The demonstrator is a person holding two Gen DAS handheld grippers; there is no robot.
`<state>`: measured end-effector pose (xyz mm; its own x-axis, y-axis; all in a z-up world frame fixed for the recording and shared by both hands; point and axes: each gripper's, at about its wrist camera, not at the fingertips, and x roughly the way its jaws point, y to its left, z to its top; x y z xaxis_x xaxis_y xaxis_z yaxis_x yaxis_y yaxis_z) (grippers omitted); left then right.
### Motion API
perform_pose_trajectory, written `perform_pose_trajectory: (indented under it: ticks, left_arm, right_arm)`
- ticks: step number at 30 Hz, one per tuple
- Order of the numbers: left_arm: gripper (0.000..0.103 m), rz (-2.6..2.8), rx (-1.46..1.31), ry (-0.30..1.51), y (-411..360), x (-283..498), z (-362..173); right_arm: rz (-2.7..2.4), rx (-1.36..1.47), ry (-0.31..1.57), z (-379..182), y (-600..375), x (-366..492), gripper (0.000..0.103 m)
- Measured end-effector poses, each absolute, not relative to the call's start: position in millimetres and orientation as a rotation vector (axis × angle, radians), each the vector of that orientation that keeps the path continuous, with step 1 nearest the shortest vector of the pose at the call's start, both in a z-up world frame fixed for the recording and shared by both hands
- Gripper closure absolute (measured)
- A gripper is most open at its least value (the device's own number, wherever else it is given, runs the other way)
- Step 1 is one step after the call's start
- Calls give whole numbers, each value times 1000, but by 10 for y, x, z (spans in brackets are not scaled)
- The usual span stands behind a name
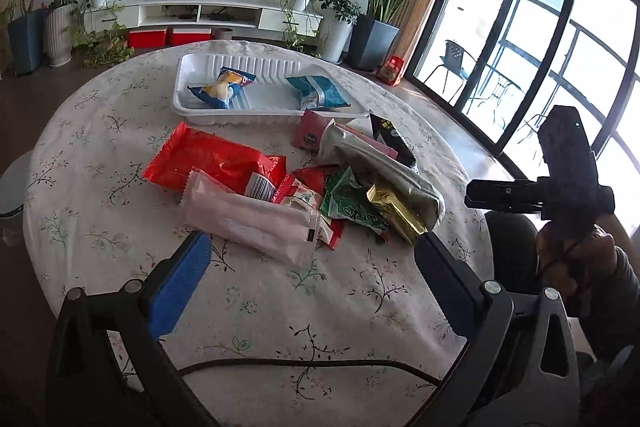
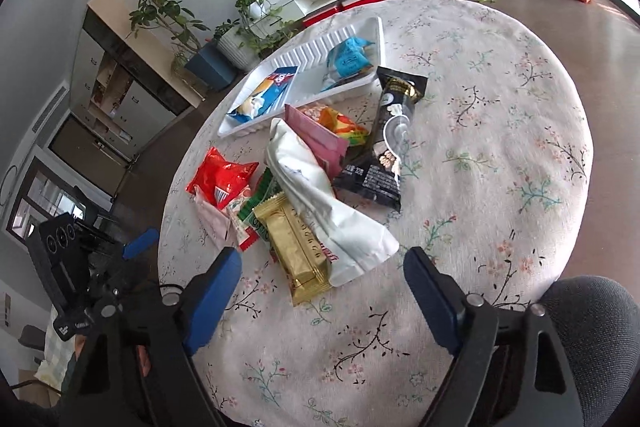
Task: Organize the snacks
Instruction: 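Withdraw both grippers from the tray back over the snack pile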
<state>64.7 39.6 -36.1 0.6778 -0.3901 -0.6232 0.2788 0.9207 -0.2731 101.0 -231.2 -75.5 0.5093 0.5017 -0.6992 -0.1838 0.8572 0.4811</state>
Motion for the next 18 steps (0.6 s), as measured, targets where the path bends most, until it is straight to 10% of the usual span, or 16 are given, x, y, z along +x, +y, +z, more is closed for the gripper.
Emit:
perform_pose_trajectory:
  ticks: [18]
  left_arm:
    - [2,-797,737,888,-78,1235,-569]
  right_arm:
    - [485,360,962,-837,-2214,926,24]
